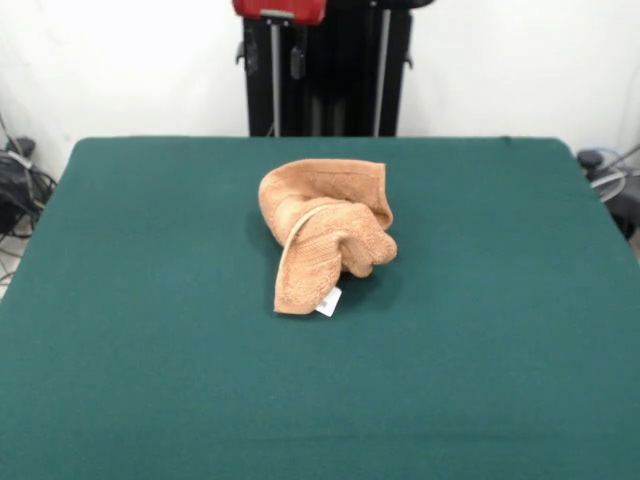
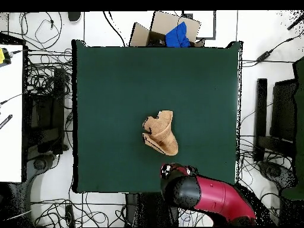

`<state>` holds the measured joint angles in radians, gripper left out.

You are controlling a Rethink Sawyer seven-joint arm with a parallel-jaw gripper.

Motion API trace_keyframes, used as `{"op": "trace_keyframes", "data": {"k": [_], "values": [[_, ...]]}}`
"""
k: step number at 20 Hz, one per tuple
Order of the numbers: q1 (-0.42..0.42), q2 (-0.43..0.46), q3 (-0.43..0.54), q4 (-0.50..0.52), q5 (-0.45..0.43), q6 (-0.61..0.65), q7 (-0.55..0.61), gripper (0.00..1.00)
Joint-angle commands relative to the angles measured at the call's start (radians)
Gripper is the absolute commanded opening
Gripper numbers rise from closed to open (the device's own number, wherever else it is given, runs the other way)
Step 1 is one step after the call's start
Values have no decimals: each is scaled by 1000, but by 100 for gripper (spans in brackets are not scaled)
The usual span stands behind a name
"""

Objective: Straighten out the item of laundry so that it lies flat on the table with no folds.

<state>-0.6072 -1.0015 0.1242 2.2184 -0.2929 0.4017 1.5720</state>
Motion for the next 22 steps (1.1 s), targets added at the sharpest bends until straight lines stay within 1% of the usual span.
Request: {"op": "trace_keyframes", "data": {"k": [1, 4, 6, 7, 10, 12, 16, 19, 22], "values": [[-62, 133, 111, -14, -71, -53, -29, 100], [-51, 161, 89, -40, -101, -48, -3, 100], [-45, 194, 72, -59, -116, -62, 20, 100], [-29, 220, 48, -80, -141, -72, 33, 100], [-32, 251, 39, -93, -168, -81, 41, 100], [-39, 262, 45, -93, -173, -80, 45, 100], [-69, 288, 88, -91, -159, -101, 47, 100], [-63, 320, 93, -110, -159, -114, 50, 100], [-60, 329, 103, -120, -149, -115, 50, 100]]}}
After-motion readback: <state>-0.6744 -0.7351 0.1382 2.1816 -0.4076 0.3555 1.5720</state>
